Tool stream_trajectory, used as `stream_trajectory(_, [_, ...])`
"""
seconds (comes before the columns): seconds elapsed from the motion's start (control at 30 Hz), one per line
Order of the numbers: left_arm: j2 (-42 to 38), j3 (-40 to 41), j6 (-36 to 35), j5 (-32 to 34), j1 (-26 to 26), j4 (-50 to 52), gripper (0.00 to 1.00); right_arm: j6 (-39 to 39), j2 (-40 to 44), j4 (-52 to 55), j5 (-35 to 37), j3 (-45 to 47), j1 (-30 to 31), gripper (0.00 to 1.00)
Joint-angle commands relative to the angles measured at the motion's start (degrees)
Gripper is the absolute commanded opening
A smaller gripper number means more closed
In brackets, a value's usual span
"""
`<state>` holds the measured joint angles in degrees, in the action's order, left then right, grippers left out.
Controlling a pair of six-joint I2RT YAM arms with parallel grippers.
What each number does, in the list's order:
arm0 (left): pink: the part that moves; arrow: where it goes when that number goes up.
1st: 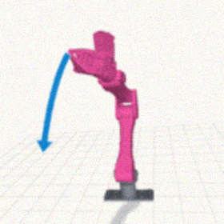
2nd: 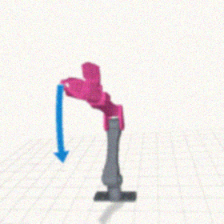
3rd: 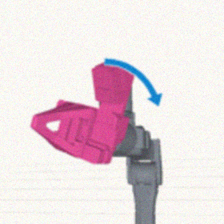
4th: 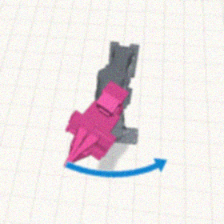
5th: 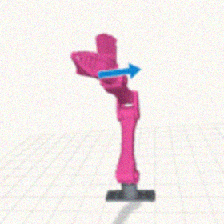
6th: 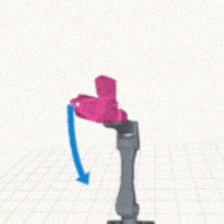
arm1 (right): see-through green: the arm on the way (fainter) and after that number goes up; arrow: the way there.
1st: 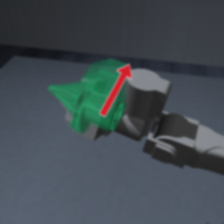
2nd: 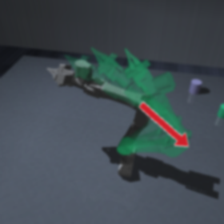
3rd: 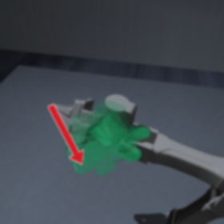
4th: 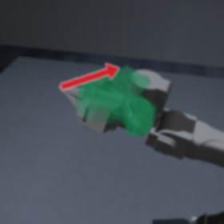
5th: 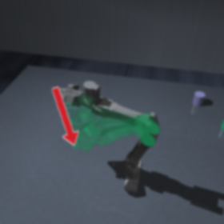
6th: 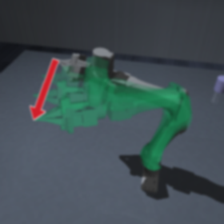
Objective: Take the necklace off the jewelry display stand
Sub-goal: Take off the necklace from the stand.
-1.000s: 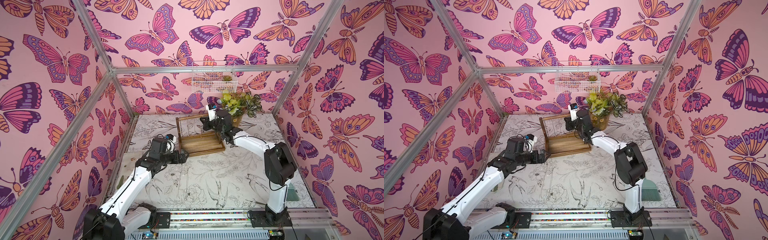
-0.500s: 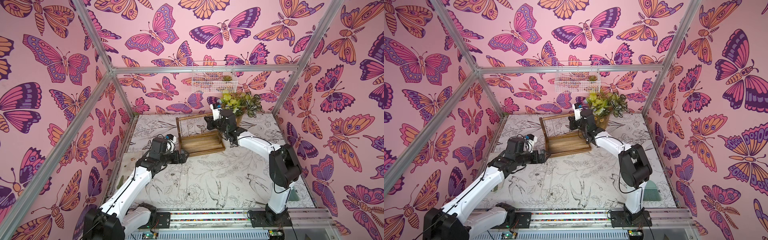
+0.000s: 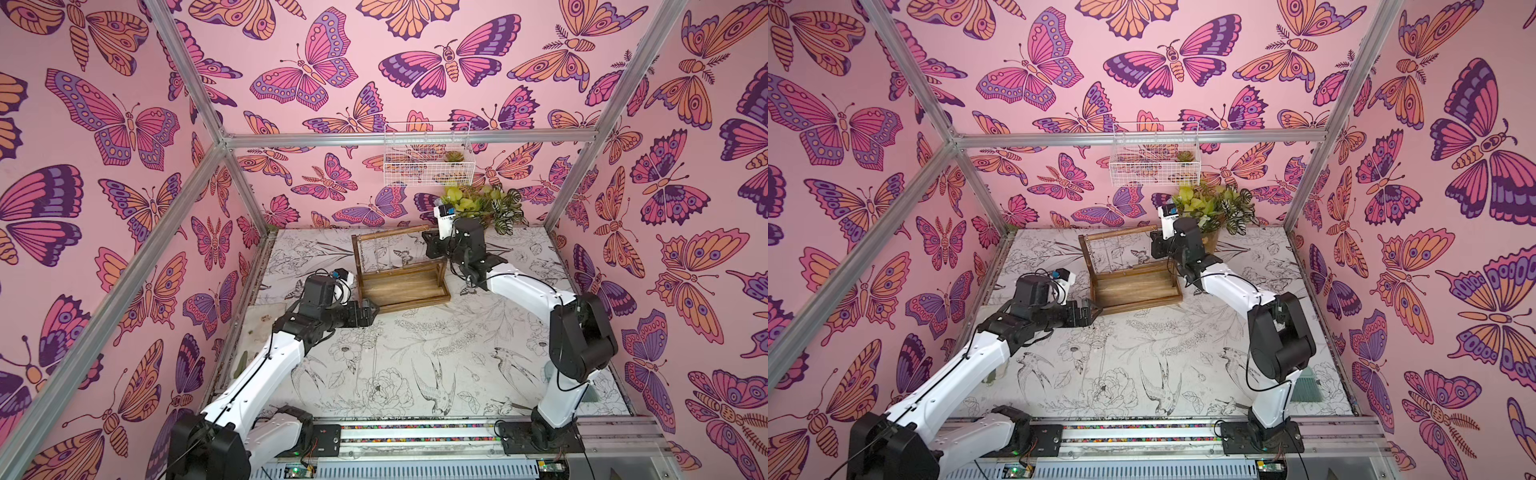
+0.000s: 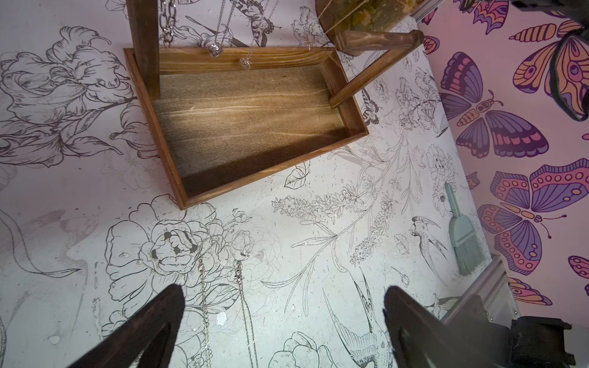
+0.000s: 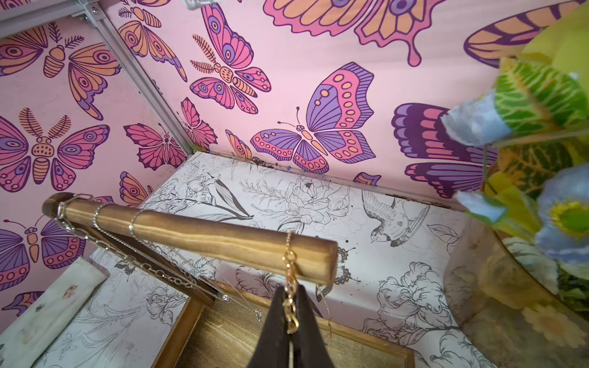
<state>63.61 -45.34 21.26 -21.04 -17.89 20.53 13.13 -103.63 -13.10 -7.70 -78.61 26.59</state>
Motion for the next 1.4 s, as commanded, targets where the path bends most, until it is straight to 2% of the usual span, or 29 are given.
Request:
stream_trajectory(0.0, [0.0,0.4,-0.3,-0.9,0.4,-1.1,1.00,-1.3,2.0,0.4,0.3,0.5,-1.0,0.01])
stream_trajectory(0.57, [0.0,0.1,-0.7,-1.4,-0.3,-1.4,1.00,-2.7,5.0,2.1,-0.7,1.4,-2.7,0.01])
stream_trajectory(1.37, [3.0,-2.7,-2.4,-3.1,-3.2,-3.0,1.00,-6.1,12.0,12.6,-6.2,-5.6,-1.2,0.01])
